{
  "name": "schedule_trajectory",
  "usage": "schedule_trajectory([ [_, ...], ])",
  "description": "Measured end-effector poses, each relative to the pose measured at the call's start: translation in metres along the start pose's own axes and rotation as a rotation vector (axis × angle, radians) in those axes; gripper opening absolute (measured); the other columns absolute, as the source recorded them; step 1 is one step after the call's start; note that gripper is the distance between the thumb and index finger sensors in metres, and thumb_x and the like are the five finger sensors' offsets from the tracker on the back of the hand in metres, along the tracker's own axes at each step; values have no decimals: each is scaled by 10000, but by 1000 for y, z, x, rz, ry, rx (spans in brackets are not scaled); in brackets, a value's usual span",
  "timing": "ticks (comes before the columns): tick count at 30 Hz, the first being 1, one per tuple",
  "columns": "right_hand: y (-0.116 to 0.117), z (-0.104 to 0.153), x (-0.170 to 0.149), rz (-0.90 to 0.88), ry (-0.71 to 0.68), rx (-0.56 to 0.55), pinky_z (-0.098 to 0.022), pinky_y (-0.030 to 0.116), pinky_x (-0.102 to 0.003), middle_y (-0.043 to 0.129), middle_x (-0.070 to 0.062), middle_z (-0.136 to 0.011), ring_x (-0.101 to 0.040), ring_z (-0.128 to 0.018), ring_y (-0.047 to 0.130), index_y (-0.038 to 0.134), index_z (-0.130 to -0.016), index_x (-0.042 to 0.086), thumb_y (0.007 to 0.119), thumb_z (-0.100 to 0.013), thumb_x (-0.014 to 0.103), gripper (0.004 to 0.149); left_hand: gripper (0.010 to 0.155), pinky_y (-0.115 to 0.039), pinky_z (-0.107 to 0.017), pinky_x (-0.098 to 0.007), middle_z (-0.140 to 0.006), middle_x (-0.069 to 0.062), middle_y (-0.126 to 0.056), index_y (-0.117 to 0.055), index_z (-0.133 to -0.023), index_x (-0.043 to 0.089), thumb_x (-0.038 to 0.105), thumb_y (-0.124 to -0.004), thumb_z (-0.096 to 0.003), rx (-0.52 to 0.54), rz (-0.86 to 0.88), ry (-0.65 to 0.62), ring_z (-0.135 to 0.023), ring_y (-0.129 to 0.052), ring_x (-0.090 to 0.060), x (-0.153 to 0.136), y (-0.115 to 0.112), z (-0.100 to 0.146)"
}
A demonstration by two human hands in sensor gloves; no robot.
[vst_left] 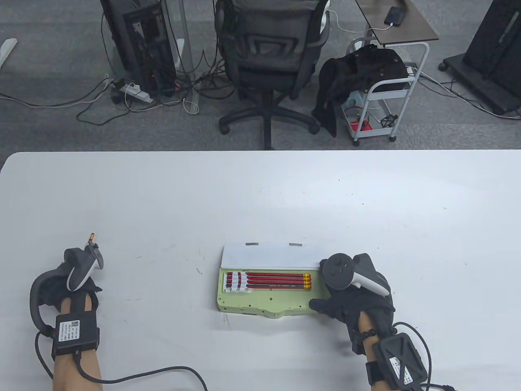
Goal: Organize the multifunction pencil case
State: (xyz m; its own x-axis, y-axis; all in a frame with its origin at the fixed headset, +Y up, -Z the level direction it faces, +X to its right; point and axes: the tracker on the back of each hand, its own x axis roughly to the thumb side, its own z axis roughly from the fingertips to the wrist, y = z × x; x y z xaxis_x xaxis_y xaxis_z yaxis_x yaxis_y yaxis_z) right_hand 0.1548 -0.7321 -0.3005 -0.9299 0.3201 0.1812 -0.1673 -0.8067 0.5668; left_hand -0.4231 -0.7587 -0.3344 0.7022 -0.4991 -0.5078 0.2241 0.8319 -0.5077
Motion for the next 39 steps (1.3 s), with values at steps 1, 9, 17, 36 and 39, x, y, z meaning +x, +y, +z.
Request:
schedule_trajectory([
  [1, 0, 0, 0, 0, 0, 0, -680, 353, -781, 133, -414, -1096, -698, -990, 282, 63, -1103, -36, 677, -532, 515, 1003, 421, -821, -569, -584, -829, -69, -947, -796, -901, 132, 322, -770, -526, 3, -5, -1, -702, -1008, -284, 1, 0, 0],
  [9, 0, -1, 1, 4, 0, 1, -681, 353, -781, 136, -415, -1095, -698, -990, 283, 64, -1102, -42, 678, -531, 514, 1006, 471, -763, -620, -623, -864, -71, -882, -726, -951, 104, 329, -678, -540, 13, -44, -37, -769, -944, -313, 4, -12, -1],
  [17, 0, -1, 3, 10, 0, 1, -681, 355, -781, 138, -416, -1094, -698, -990, 284, 63, -1099, -51, 675, -531, 512, 1007, 445, -736, -637, -677, -930, -88, -871, -643, -960, 147, 311, -626, -547, 98, 92, -199, -857, -924, -405, 17, 9, 22],
  [36, 2, -1, 5, 21, 4, -7, -682, 356, -774, 141, -426, -1088, -699, -986, 292, 66, -1093, -64, 666, -533, 510, 1001, 462, -692, -663, -677, -960, -110, -781, -546, -1006, 187, 210, -612, -550, 658, 283, -962, -819, -870, -341, 114, 79, 219],
  [39, 2, 0, 5, 22, 4, -15, -681, 357, -775, 146, -426, -1090, -699, -986, 291, 76, -1097, -60, 669, -533, 511, 998, 461, -697, -662, -673, -951, -96, -800, -565, -1001, 204, 210, -618, -543, 731, 278, -1050, -814, -883, -333, 130, 67, 232],
])
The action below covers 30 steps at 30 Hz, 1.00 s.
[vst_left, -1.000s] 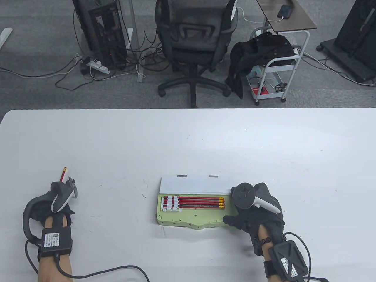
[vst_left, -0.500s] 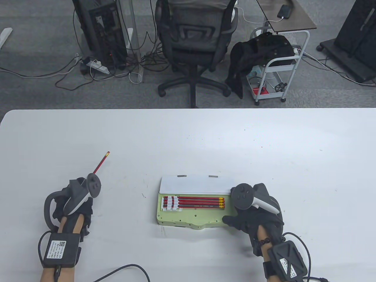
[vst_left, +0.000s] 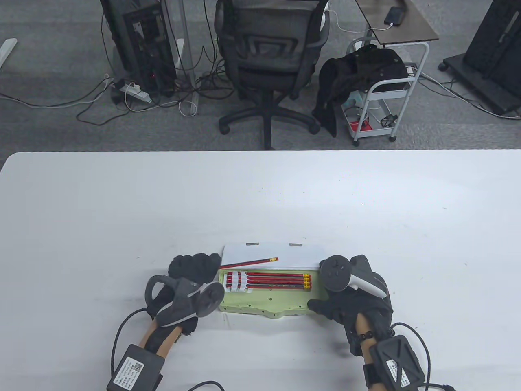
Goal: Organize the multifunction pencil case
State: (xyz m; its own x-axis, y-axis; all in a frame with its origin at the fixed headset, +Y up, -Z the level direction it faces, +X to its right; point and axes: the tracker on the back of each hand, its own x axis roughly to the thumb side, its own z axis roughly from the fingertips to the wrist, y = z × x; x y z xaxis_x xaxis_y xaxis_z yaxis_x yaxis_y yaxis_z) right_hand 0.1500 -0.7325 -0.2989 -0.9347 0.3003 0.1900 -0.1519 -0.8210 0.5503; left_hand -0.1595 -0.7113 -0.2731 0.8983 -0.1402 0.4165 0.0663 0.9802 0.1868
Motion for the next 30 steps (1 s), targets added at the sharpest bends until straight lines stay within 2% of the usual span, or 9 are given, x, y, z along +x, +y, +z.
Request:
schedule_trajectory([
  [1, 0, 0, 0, 1, 0, -1, -682, 358, -774, 144, -426, -1090, -699, -986, 293, 77, -1098, -58, 668, -532, 513, 998, 460, -693, -668, -672, -953, -91, -799, -567, -1000, 211, 212, -618, -543, -15, -6, -20, -817, -883, -330, 3, -1, 0],
  [7, 0, 0, 0, -2, 6, -20, -681, 366, -772, 159, -428, -1091, -697, -984, 305, 103, -1104, -57, 672, -530, 515, 990, 453, -716, -656, -655, -933, -84, -837, -612, -995, 223, 221, -626, -543, 60, 16, -98, -797, -909, -315, 3, 4, 14],
  [11, -1, 0, -1, -1, 12, -57, -681, 385, -768, 196, -422, -1094, -693, -984, 329, 145, -1111, -50, 671, -536, 500, 954, 450, -724, -653, -650, -925, -81, -850, -626, -993, 225, 223, -632, -543, 46, 8, -108, -789, -920, -310, 2, 2, 16],
  [20, -9, 5, -3, -8, -1, -263, -676, 514, -729, 384, -400, -1093, -663, -961, 501, 377, -1119, -39, 680, -530, 472, 836, 452, -742, -636, -642, -902, -86, -859, -624, -995, 202, 224, -624, -544, 54, 66, -92, -754, -935, -295, 0, 4, 17],
  [26, -12, 8, 2, -3, -34, -400, -666, 584, -699, 487, -374, -1076, -636, -938, 590, 440, -1107, -29, 699, -519, 466, 811, 450, -750, -629, -637, -891, -84, -864, -630, -994, 198, 225, -621, -544, 48, 92, -91, -741, -941, -287, -1, 4, 17],
  [30, -13, 14, 15, 10, -124, -468, -662, 614, -687, 514, -354, -1075, -613, -929, 633, 447, -1103, -22, 715, -512, 459, 808, 450, -751, -628, -636, -887, -83, -868, -630, -994, 196, 225, -622, -545, 43, 102, -91, -738, -942, -286, 0, 4, 17],
])
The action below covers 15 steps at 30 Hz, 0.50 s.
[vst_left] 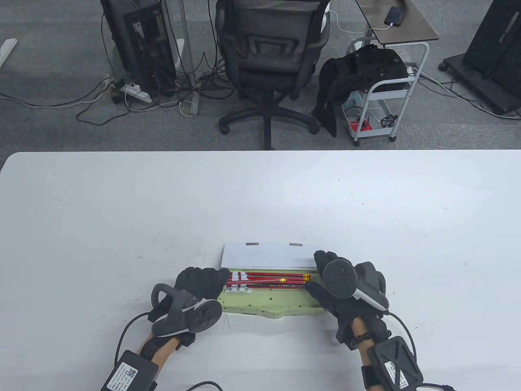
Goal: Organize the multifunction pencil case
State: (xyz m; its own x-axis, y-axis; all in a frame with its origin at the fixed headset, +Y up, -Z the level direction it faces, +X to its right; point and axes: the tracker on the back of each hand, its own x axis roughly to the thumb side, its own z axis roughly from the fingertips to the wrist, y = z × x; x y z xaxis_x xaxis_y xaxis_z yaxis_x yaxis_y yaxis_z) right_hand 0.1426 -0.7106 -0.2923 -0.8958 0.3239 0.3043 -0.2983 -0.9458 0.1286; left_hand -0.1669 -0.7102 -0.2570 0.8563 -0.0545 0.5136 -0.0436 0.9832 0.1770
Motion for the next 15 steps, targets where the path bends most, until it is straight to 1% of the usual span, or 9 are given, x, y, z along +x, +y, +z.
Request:
schedule_trajectory([
  [3, -3, 1, 11, -5, -80, -47, -657, 637, -679, 550, -337, -1067, -593, -921, 671, 471, -1096, -14, 734, -506, 446, 793, 450, -752, -628, -635, -886, -82, -869, -631, -994, 198, 226, -621, -545, 1, 2, 0, -737, -944, -284, 0, 0, -1],
  [8, 1, 2, 29, 8, -162, -72, -653, 663, -669, 621, -305, -1046, -565, -909, 720, 530, -1079, 7, 751, -503, 422, 744, 449, -752, -628, -636, -885, -81, -869, -633, -993, 199, 226, -621, -546, 7, 15, -6, -736, -944, -285, 0, 0, -1],
  [15, 14, 1, 57, 24, -254, -63, -634, 717, -638, 703, -266, -1011, -518, -867, 804, 600, -1051, 32, 744, -509, 384, 662, 449, -752, -629, -634, -885, -81, -869, -630, -996, 198, 227, -621, -547, 24, 14, -39, -736, -944, -283, 9, 3, 0],
])
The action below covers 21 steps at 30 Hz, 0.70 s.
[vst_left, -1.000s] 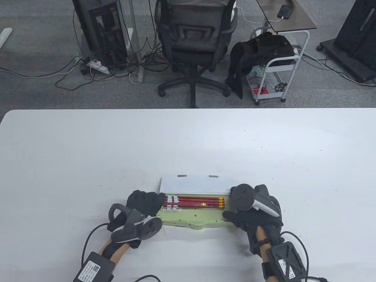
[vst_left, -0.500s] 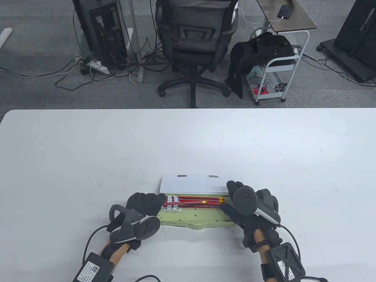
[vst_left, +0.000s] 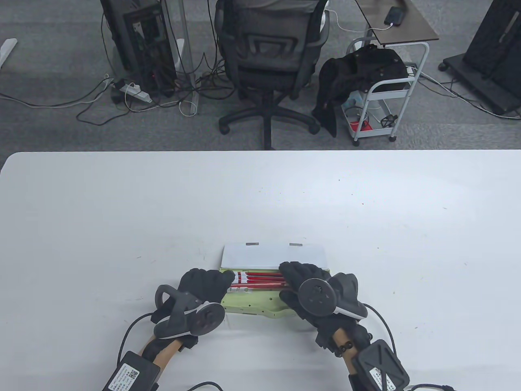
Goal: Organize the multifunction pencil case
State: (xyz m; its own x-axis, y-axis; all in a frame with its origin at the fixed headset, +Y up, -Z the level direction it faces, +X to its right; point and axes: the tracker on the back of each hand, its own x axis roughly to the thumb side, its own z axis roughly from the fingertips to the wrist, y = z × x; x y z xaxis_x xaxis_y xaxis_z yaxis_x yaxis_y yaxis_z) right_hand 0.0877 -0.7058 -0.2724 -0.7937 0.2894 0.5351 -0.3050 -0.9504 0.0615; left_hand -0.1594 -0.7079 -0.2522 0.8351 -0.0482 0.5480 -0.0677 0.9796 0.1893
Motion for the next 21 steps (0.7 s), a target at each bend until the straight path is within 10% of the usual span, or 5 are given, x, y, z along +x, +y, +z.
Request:
schedule_trajectory([
  [21, -9, 3, -8, 84, 61, -28, -551, 836, -529, 906, -137, -820, -363, -668, 974, 796, -919, 139, 762, -500, 287, 446, 588, -727, -647, -649, -1008, -125, -824, -569, -1063, 160, 413, -649, -538, 2, 67, 27, -860, -909, -364, -11, -4, 2],
])
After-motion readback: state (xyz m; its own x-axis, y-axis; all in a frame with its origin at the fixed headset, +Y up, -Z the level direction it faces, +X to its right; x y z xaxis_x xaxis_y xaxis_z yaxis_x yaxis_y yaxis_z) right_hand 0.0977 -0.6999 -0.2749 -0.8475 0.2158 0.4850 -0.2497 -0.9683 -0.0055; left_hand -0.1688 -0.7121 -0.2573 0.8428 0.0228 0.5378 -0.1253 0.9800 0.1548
